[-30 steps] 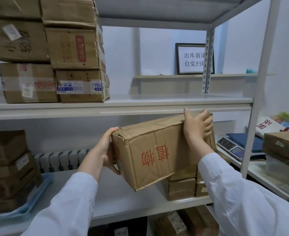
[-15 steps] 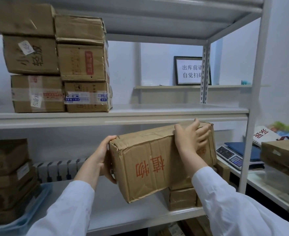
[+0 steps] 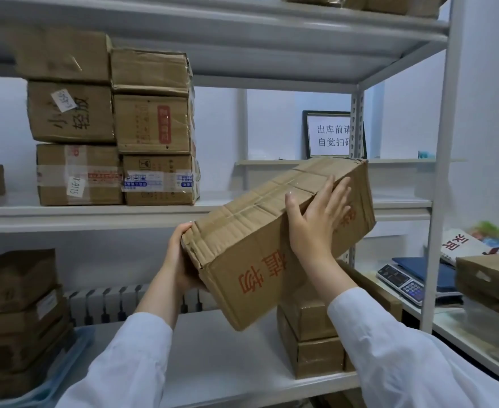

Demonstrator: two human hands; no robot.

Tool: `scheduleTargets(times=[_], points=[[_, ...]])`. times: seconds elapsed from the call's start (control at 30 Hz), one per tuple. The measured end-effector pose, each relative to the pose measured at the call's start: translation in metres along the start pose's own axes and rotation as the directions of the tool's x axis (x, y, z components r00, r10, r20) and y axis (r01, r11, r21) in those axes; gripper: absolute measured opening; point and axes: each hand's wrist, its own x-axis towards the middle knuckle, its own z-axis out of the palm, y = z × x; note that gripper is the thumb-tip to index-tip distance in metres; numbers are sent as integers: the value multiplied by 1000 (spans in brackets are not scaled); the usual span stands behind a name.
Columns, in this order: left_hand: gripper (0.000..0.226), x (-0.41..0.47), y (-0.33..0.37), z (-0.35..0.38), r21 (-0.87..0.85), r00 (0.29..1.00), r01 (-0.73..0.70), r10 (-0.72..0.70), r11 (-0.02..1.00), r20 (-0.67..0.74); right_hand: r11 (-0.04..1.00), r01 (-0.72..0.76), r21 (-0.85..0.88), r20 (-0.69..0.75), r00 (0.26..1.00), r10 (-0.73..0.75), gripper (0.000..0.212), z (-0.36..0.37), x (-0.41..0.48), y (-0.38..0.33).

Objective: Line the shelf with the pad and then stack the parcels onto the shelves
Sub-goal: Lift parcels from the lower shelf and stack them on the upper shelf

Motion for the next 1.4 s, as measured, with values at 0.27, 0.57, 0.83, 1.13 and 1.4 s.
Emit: scheduleTargets(times=[0.27,0.57,0.83,1.13,1.4], points=[[59,-13,27,17,-159,991,-124,114,979,-71,965,66,253,230,965,-126,79,10,4,-19],[69,-34,56,44,-330,968,-218,161,919,-190,962,120,243,549,801,-239,113,24,18,-21],[47,-36,64,61,-121,917,-388,369,914,-150,813,-191,551,335,942,-6,59,47,36,2],[42,-18,55,62,283,864,-445,490,850,-114,825,-259,503,382,922,56,44,75,48,18],[50,6,49,57,419,830,-465,549,780,-102,879,-229,419,458,889,14,48,103,59,32]])
